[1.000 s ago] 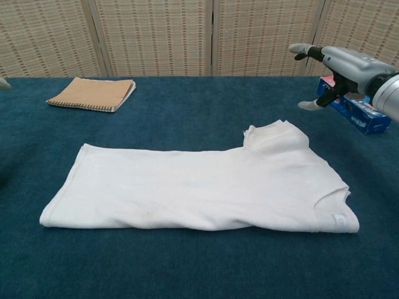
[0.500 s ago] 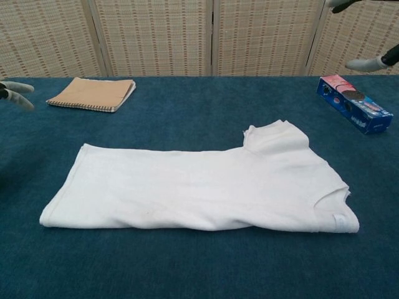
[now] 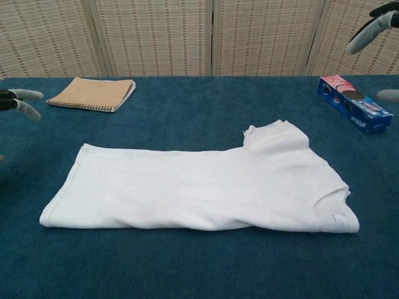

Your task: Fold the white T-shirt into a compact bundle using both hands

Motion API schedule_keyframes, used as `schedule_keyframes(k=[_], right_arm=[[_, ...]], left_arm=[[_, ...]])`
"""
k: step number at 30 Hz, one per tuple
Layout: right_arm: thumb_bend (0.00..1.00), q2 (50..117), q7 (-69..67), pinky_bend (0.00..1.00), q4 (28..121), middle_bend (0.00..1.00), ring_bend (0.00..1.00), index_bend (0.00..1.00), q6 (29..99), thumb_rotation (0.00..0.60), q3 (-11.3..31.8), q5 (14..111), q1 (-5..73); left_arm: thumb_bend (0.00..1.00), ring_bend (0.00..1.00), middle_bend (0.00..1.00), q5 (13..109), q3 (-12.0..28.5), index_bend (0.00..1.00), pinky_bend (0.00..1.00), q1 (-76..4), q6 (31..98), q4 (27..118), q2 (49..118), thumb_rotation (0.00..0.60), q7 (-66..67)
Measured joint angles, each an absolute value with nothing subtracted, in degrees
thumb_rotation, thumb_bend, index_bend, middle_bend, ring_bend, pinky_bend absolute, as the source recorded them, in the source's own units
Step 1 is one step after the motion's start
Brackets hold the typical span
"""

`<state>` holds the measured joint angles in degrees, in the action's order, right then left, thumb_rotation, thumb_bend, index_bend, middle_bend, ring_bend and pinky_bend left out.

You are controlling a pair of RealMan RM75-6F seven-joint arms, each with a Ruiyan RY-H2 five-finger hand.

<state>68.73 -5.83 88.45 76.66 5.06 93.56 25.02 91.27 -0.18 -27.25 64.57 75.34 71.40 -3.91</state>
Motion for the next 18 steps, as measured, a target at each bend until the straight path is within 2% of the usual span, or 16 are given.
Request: schedule_keyframes(k=[8,18], right_arm=[[0.2,68.3,-5.7,0.0,89.5,0.23,0.04,0.32,77.7,0.6,4.5,94.2,24.1],[0.19,67.7,-5.0,0.0,90.8,0.23,0.04,0.34,78.8,0.6,4.7,93.8,23.2]], left_arm=[[0.25,0.0,0.0,96.1,-2.1,0.24,0.0,-28.6,65.6,68.4,75.5,0.6,-2.5],[0.24,0.0,0.0,101.5,-3.8,0.25,0.0,-31.6,68.7,52.8,84.6,0.6,-7.5]])
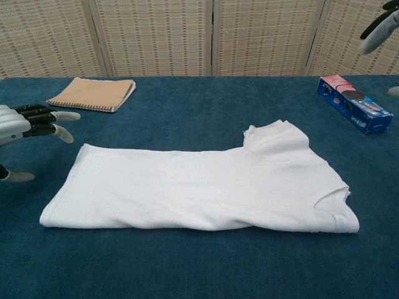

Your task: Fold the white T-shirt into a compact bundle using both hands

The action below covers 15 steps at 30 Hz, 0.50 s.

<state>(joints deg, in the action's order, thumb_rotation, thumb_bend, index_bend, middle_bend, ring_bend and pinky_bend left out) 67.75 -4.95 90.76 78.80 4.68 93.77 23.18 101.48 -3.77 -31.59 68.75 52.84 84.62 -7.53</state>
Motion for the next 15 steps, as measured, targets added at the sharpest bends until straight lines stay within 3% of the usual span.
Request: schedule_keyframes(k=[15], right_arm=[[0.2,67.0,-4.6,0.0,91.7,0.24,0.05,0.37,79.6,0.6,4.9,92.9,21.9]], left_arm=[[0.21,0.0,0.0,105.7,-7.1,0.25,0.0,-34.1,74.7,35.2,95.5,0.6,-14.7]])
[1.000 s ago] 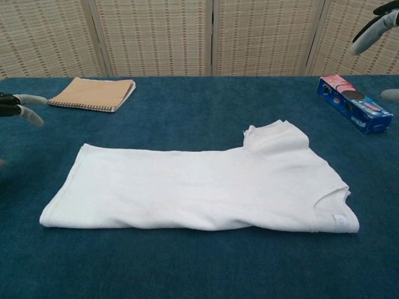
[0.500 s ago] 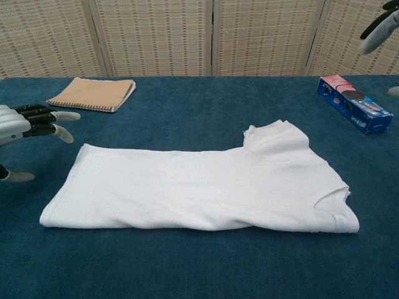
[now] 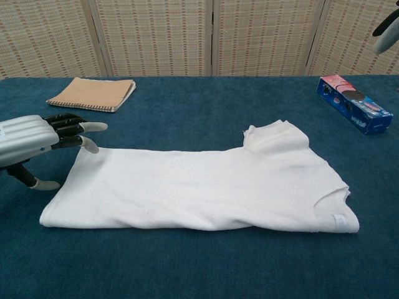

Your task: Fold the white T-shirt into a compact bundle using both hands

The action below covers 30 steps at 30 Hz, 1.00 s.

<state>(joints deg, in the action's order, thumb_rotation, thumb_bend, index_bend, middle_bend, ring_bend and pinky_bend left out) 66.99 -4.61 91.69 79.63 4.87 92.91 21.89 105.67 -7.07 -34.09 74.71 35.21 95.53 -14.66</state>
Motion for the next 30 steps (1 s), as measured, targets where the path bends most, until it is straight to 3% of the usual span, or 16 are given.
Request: schedule_keyframes(k=[16,30], right_arm=[[0.2,66.9,-4.8,0.0,91.7,0.24,0.05,0.38,80.0,0.6,5.1,92.7,21.2],[0.2,67.1,-5.0,0.0,91.6,0.24,0.05,0.4,80.7,0.6,5.5,92.9,20.8]], left_arm=[[0.21,0.0,0.0,105.6,-9.3,0.25,0.0,-33.9,77.5,26.3,99.2,0.6,-16.6],[0.21,0.0,0.0,104.3,-9.6,0.25,0.0,-34.1,78.6,26.4,100.7,0.6,-18.1]])
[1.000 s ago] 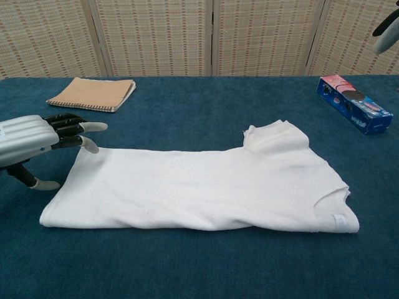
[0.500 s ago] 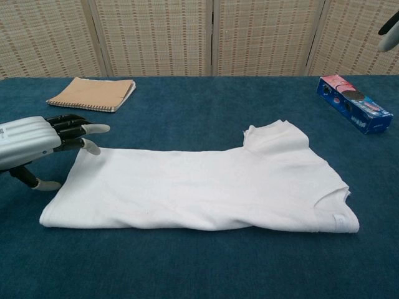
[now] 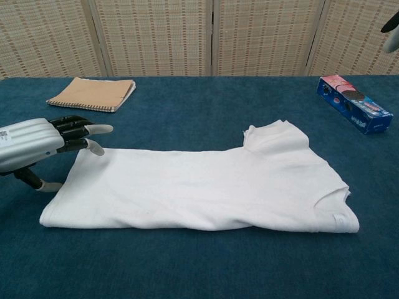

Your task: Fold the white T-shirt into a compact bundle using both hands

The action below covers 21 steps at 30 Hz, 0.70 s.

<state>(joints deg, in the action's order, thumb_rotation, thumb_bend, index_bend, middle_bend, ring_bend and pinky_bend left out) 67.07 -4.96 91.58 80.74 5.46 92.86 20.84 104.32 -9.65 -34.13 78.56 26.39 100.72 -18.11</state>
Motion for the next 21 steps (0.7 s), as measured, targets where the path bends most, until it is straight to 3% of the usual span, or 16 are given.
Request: schedule_keyframes(k=[7,13,21], right_arm=[[0.2,67.1,-5.2,0.0,91.5,0.24,0.05,0.41,81.3,0.6,5.7,92.8,20.5],[0.2,67.3,-5.5,0.0,91.2,0.25,0.05,0.42,81.6,0.6,5.9,92.9,20.4],[0.2,67.6,-5.7,0.0,90.9,0.25,0.06,0.43,82.0,0.6,6.1,92.8,20.2]], left_arm=[[0.21,0.0,0.01,103.5,-9.3,0.26,0.0,-34.7,78.0,27.0,101.4,0.6,-18.7],[0.21,0.0,0.04,103.3,-9.4,0.36,0.0,-34.9,78.2,27.9,101.1,0.6,-20.1],[0.35,0.01,0.09,103.1,-9.9,0.5,0.0,-35.1,77.7,29.5,100.6,0.6,-20.7]])
